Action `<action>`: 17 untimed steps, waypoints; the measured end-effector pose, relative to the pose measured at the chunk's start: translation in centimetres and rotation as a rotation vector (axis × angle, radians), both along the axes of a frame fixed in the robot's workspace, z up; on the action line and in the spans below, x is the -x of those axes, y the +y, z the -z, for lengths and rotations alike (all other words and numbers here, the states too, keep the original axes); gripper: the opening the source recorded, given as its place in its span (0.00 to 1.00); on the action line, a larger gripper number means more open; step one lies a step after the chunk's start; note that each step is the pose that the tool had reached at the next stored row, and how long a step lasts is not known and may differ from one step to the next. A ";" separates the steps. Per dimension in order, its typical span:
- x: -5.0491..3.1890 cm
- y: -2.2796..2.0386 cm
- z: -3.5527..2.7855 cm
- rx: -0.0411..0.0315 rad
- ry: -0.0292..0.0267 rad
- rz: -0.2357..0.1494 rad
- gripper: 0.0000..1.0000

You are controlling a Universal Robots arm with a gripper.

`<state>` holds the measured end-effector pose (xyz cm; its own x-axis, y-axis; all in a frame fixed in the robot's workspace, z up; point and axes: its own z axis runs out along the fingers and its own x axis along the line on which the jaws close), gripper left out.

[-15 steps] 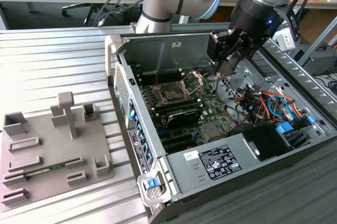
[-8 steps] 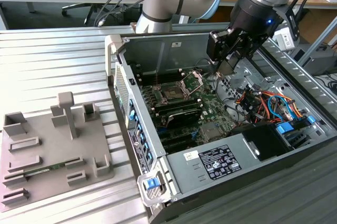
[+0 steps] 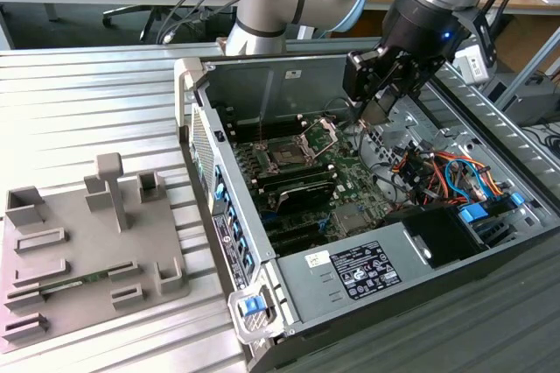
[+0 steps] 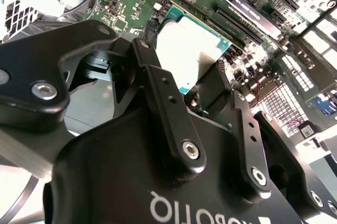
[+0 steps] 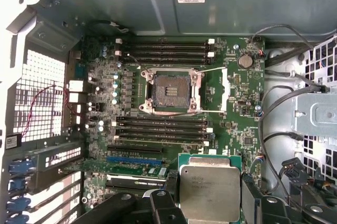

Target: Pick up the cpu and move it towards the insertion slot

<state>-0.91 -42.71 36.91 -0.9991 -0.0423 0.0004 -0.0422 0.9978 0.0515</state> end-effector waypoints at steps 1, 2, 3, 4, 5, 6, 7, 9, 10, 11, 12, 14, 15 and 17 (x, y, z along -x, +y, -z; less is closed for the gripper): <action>0.00 0.02 0.00 0.0000 0.0000 0.000 0.55; 0.00 0.06 0.01 0.0000 0.0001 0.000 0.55; 0.00 0.09 0.01 0.0000 0.0000 0.000 0.55; 0.00 0.14 0.02 0.0000 0.0000 0.000 0.55; 0.00 0.17 0.03 0.0000 0.0000 0.000 0.55; 0.00 0.19 0.03 0.0000 0.0000 0.000 0.55; 0.00 0.24 0.03 0.0000 0.0000 0.000 0.55; 0.00 0.33 0.05 0.0000 0.0000 0.000 0.55; 0.00 0.37 0.05 0.0000 0.0000 0.000 0.55; 0.00 0.39 0.06 -0.0001 0.0000 0.000 0.55; 0.00 0.41 0.07 -0.0002 -0.0001 0.000 0.55; 0.00 0.46 0.08 0.0000 0.0000 0.000 0.55; 0.00 0.49 0.10 -0.0001 0.0000 0.000 0.55; 0.00 0.56 0.12 0.0000 0.0000 0.000 0.55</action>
<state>-0.90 -42.15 36.79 -0.9991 -0.0423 0.0004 -0.0422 0.9978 0.0515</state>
